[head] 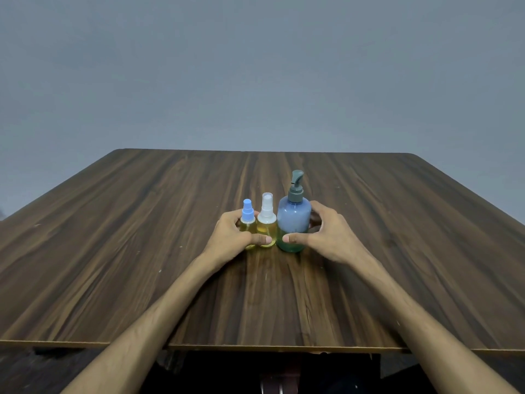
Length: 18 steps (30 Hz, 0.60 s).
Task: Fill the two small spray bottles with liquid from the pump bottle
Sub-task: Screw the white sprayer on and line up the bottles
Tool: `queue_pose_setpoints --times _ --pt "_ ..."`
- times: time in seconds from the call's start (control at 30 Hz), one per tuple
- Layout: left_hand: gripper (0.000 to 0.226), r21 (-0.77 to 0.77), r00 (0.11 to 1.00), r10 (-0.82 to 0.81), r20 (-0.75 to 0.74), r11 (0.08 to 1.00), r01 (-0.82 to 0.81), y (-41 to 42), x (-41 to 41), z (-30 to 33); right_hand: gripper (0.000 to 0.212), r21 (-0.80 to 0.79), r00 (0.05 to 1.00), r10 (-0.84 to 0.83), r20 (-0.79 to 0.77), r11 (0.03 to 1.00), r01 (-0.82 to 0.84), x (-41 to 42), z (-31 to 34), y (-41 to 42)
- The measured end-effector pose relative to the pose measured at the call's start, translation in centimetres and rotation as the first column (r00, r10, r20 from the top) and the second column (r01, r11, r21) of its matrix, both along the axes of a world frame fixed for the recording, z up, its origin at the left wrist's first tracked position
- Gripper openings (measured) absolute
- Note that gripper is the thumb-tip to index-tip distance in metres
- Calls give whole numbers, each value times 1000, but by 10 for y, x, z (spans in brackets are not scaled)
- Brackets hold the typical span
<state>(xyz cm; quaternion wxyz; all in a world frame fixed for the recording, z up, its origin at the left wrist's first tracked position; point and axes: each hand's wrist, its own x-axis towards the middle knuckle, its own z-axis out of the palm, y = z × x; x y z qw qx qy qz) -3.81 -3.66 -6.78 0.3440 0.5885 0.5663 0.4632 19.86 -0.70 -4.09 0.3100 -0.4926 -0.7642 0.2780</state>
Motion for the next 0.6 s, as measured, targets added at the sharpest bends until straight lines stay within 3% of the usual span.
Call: queue_pose_setpoints --times 0.2,0.3,0.4,0.6 --pt "50 49 999 25 -20 999 -24 1 1 -5 91 -6 998 -60 13 998 60 0 -2 -11" --pt "64 78 996 5 -84 997 1 -1 1 -8 98 107 987 -149 -54 982 154 1 -6 -24" --pt "70 94 997 -74 -27 993 76 -4 -2 -6 92 163 977 -162 -138 969 184 1 -4 -28" --pt "63 132 998 -18 63 991 10 -4 -5 -3 74 102 990 -55 -130 992 69 -4 1 -19"
